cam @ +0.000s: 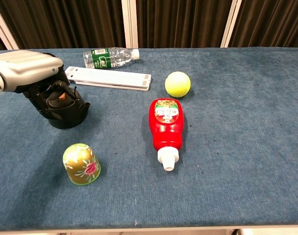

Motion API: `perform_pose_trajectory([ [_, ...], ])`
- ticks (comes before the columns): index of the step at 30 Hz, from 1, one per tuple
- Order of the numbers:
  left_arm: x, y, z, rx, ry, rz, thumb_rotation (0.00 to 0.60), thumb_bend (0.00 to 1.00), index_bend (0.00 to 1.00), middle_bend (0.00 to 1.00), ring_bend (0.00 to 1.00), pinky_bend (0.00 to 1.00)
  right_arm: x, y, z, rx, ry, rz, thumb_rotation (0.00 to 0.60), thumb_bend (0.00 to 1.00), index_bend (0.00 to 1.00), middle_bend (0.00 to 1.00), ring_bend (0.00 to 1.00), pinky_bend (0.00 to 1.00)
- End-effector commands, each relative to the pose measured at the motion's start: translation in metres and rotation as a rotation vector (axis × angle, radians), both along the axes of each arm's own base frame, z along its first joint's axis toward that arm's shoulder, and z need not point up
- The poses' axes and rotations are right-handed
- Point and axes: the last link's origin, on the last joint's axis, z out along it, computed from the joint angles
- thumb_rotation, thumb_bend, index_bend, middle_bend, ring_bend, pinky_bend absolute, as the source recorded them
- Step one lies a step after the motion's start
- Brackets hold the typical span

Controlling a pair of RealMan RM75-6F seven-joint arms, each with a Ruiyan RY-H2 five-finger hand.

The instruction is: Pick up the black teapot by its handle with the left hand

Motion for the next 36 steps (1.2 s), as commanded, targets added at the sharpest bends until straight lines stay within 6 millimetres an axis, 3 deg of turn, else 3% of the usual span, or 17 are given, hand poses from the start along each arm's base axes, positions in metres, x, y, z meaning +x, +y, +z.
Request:
perform_pose_trajectory([
  [1,-0.001,0.001,0.0,0.0,-0.015,0.009,0.595,0.09,0.87,0.92,0.81,0.0,0.0,0.0,0.0,0.0,-0.001,-0.001,0.6,0.12,0.0,0.0,0.0,0.0],
  [3,-0.002,0.002,0.001,-0.005,-0.032,0.017,0.549,0.09,0.91,0.97,0.85,0.0,-0.001,0.0,0.0,0.0,-0.003,-0.001,0.6,0.12,0.0,0.0,0.0,0.0],
  [5,-0.002,0.004,0.002,-0.009,-0.057,0.031,0.456,0.08,0.95,0.99,0.88,0.0,-0.001,0.0,0.0,-0.003,-0.005,-0.001,0.6,0.12,0.0,0.0,0.0,0.0],
  [10,-0.002,0.009,0.006,-0.013,-0.136,0.062,0.123,0.04,1.0,1.0,0.95,0.0,-0.002,0.0,0.001,-0.007,-0.008,-0.003,0.6,0.12,0.0,0.0,0.0,0.0],
  [13,-0.002,0.011,0.009,0.004,-0.168,0.058,0.048,0.03,1.0,1.0,0.96,0.0,-0.003,0.0,0.002,-0.011,-0.01,-0.005,0.6,0.12,0.0,0.0,0.0,0.0],
  [17,-0.003,0.015,0.015,0.048,-0.191,0.045,0.043,0.03,1.0,1.0,0.98,0.03,-0.003,-0.001,0.004,-0.022,-0.012,0.0,0.6,0.12,0.0,0.0,0.0,0.0],
  [21,-0.004,0.017,0.021,0.095,-0.188,0.029,0.053,0.07,1.0,1.0,1.0,0.14,-0.002,-0.001,0.006,-0.027,-0.009,0.006,0.6,0.12,0.0,0.0,0.0,0.0],
  [31,-0.009,0.022,0.041,0.2,-0.189,0.029,0.257,0.22,1.0,1.0,1.0,0.37,-0.002,0.001,0.003,-0.019,-0.016,0.01,0.6,0.12,0.0,0.0,0.0,0.0],
  [36,-0.011,0.024,0.046,0.23,-0.192,0.032,0.304,0.27,1.0,1.0,1.0,0.46,-0.002,0.002,0.001,-0.016,-0.018,0.01,0.6,0.12,0.0,0.0,0.0,0.0],
])
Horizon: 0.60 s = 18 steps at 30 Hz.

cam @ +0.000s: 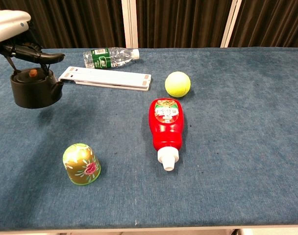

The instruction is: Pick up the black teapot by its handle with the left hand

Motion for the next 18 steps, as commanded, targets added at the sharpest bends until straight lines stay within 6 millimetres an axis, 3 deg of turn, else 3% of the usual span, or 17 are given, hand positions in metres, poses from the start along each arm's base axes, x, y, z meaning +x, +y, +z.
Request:
perform_pose_trajectory([
  [1,-0.001,0.0,0.001,0.009,0.002,0.002,0.309,0.27,1.0,1.0,1.0,0.47,0.0,0.0,0.0,0.001,-0.001,0.001,0.6,0.12,0.0,0.0,0.0,0.0],
  [10,-0.006,0.002,0.001,0.018,0.014,0.016,0.337,0.33,1.0,1.0,1.0,0.53,-0.001,0.002,-0.001,0.003,0.0,0.0,0.6,0.12,0.0,0.0,0.0,0.0],
  [16,-0.01,0.003,-0.001,0.019,0.061,0.003,0.479,0.38,1.0,1.0,1.0,0.56,0.0,0.004,-0.001,0.001,0.002,-0.003,0.6,0.12,0.0,0.0,0.0,0.0],
  [18,-0.011,0.003,-0.002,0.019,0.07,0.002,0.49,0.4,1.0,1.0,1.0,0.57,0.001,0.004,-0.002,0.001,0.003,-0.003,0.6,0.12,0.0,0.0,0.0,0.0],
])
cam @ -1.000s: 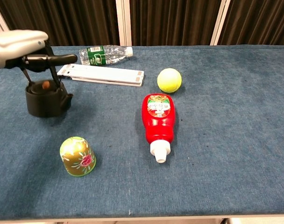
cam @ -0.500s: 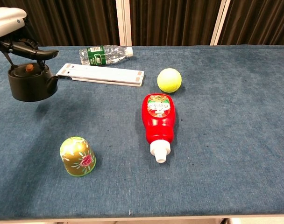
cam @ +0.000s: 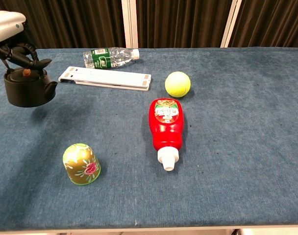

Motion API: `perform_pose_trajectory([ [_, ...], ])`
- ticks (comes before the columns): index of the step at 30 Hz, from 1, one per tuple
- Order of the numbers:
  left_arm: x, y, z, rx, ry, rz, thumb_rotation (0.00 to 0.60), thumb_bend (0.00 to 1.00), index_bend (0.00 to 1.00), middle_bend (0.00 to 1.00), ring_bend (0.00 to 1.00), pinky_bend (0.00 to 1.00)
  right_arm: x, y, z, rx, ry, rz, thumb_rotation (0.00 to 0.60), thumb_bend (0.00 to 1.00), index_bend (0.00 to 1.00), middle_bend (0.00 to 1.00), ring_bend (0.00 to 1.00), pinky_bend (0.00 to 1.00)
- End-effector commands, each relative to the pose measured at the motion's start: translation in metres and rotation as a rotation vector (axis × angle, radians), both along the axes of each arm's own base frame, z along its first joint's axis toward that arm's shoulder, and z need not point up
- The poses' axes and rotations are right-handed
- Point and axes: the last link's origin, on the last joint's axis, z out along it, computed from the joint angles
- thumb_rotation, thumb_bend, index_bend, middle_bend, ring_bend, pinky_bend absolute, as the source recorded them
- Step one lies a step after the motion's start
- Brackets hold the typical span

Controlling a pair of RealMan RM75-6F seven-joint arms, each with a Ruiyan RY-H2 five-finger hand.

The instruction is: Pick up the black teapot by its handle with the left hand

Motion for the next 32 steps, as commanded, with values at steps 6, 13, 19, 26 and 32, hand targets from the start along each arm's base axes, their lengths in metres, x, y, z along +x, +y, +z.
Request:
perform_pose_trajectory([
  [6,-0.0049,0.0006,-0.003,-0.001,0.002,0.007,0.486,0.41,1.0,1.0,1.0,0.58,0.0025,0.0007,-0.0021,0.003,0.003,-0.002,0.6,0.12,0.0,0.0,0.0,0.0],
  [13,-0.0082,0.0019,-0.0081,0.024,0.063,-0.011,0.496,0.41,1.0,1.0,1.0,0.62,0.0028,0.0017,-0.0026,0.006,0.008,-0.008,0.6,0.12,0.0,0.0,0.0,0.0],
  [19,-0.0093,0.0026,-0.0112,0.057,0.109,-0.024,0.504,0.42,1.0,1.0,1.0,0.62,0.0022,0.0018,-0.0028,0.007,0.009,-0.014,0.6,0.12,0.0,0.0,0.0,0.0],
  [26,-0.0075,0.0038,-0.0103,0.086,0.136,-0.031,0.503,0.42,1.0,1.0,1.0,0.62,0.0019,-0.0006,-0.0034,0.011,0.008,-0.016,0.6,0.12,0.0,0.0,0.0,0.0],
  [32,-0.0056,0.0046,-0.0101,0.099,0.152,-0.036,0.505,0.41,1.0,1.0,1.0,0.62,0.0015,-0.0025,-0.0028,0.011,0.008,-0.017,0.6,0.12,0.0,0.0,0.0,0.0],
])
